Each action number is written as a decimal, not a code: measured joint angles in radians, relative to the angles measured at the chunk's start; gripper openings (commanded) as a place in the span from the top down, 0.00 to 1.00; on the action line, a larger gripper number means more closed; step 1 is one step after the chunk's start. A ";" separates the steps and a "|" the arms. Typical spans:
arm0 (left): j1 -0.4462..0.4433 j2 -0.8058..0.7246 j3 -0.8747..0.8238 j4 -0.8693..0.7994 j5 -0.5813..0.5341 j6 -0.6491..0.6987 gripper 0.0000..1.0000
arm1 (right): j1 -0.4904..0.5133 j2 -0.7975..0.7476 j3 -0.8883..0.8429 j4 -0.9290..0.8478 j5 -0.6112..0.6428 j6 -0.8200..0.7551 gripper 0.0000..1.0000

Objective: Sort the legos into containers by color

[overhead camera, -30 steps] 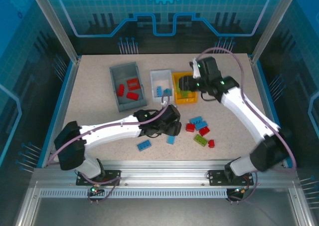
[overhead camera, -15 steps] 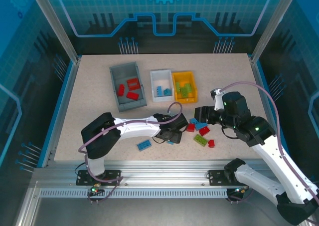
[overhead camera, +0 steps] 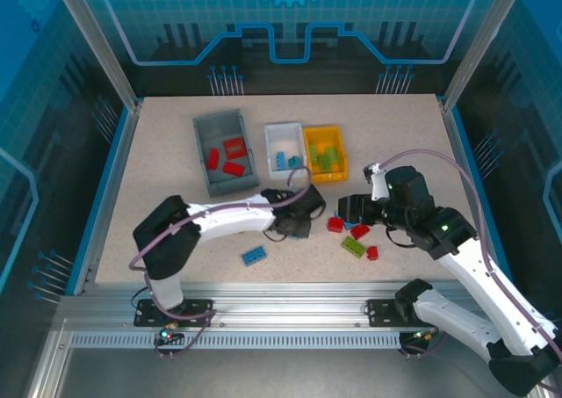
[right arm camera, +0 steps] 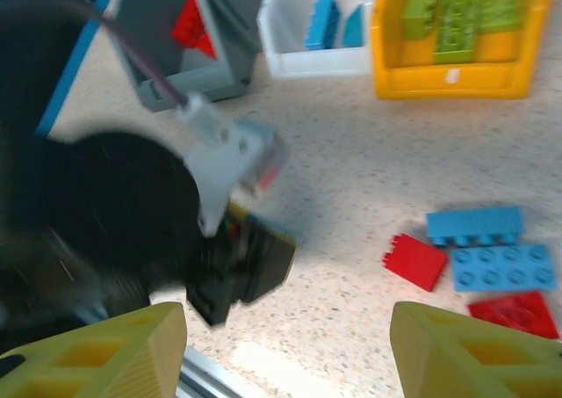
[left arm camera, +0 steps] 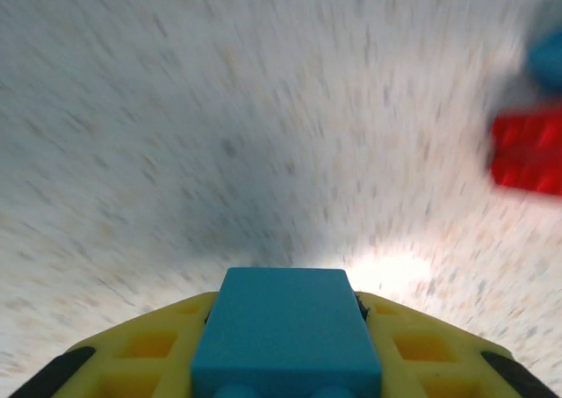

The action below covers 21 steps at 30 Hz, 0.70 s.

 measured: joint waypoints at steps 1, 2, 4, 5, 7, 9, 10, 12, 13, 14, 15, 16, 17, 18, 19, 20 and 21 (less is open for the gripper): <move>0.041 -0.015 0.029 -0.006 0.005 0.013 0.72 | 0.013 0.011 -0.019 0.043 -0.019 -0.004 0.36; 0.084 -0.024 0.068 -0.011 0.010 0.024 0.72 | 0.030 0.026 -0.040 0.093 -0.033 -0.008 0.36; 0.160 -0.023 0.151 -0.009 0.020 0.051 0.72 | 0.068 0.051 -0.074 0.179 -0.038 -0.014 0.36; 0.196 -0.021 0.193 -0.010 0.023 0.067 0.71 | 0.089 0.065 -0.086 0.222 -0.034 -0.020 0.36; 0.248 -0.006 0.269 -0.008 0.026 0.089 0.71 | 0.122 0.092 -0.099 0.307 -0.022 -0.029 0.35; 0.290 0.029 0.340 0.009 0.035 0.104 0.71 | 0.140 0.123 -0.106 0.406 -0.003 -0.032 0.35; 0.312 0.058 0.376 0.021 0.042 0.109 0.72 | 0.143 0.140 -0.107 0.456 0.006 -0.033 0.35; 0.346 0.127 0.440 0.040 0.060 0.120 0.71 | 0.144 0.181 -0.107 0.546 0.034 -0.038 0.35; 0.363 0.172 0.475 0.046 0.073 0.122 0.71 | 0.145 0.206 -0.105 0.579 0.051 -0.041 0.35; 0.379 0.217 0.509 0.054 0.085 0.124 0.71 | 0.148 0.231 -0.100 0.602 0.070 -0.044 0.35; 0.392 0.257 0.536 0.057 0.096 0.124 0.70 | 0.151 0.254 -0.093 0.618 0.089 -0.048 0.34; 0.403 0.299 0.566 0.059 0.105 0.124 0.70 | 0.157 0.275 -0.087 0.637 0.111 -0.051 0.34; 0.414 0.336 0.591 0.061 0.113 0.125 0.70 | 0.163 0.297 -0.076 0.647 0.134 -0.052 0.34; 0.422 0.372 0.617 0.058 0.119 0.127 0.69 | 0.167 0.311 -0.065 0.655 0.151 -0.055 0.34; 0.429 0.406 0.645 0.057 0.123 0.127 0.69 | 0.170 0.324 -0.051 0.665 0.166 -0.056 0.34; 0.435 0.439 0.672 0.058 0.129 0.127 0.67 | 0.171 0.333 -0.038 0.673 0.180 -0.056 0.34; 0.439 0.461 0.690 0.057 0.134 0.127 0.66 | 0.172 0.337 -0.027 0.679 0.190 -0.056 0.34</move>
